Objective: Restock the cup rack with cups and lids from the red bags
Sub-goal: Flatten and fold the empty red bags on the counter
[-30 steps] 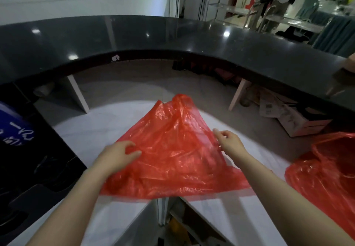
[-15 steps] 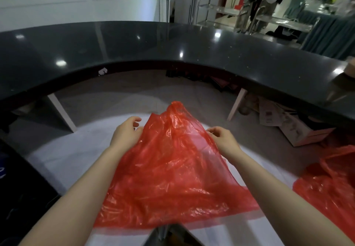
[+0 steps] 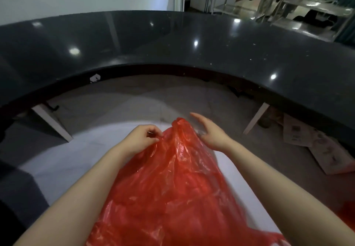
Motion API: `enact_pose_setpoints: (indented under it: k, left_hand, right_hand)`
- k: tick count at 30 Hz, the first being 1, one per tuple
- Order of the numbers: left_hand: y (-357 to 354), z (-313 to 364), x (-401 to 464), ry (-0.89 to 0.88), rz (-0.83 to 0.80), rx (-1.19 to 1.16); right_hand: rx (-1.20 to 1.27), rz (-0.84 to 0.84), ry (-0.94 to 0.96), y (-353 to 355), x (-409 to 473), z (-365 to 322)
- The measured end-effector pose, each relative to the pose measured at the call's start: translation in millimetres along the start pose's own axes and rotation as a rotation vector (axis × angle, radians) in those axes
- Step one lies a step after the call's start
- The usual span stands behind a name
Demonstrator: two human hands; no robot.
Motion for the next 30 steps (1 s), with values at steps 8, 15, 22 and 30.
enact_pose_setpoints:
  k: [8, 15, 22, 30]
  left_hand:
    - [5, -11, -1, 0.035, 0.098, 0.024]
    - [17, -31, -14, 0.133, 0.309, 0.175]
    - [45, -43, -20, 0.168, 0.403, 0.365]
    - [61, -44, -22, 0.137, 0.307, 0.397]
  right_hand:
    - [0.013, -0.129, 0.192, -15, 19, -15]
    - [0.487, -0.021, 0.022, 14, -29, 25]
    - [0.422, 0.249, -0.060, 54, -70, 60]
    - [0.376, 0.574, -0.321, 77, -106, 90]
Point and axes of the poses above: each hand's wrist, its own x-axis towards the middle knuckle, its own y-axis out of the back of the hand, z = x × y, the point moved 3 cm from there along x, towards the middle knuckle, and after that the axes turned 15 degrees about -y, right-handed, at the moved point
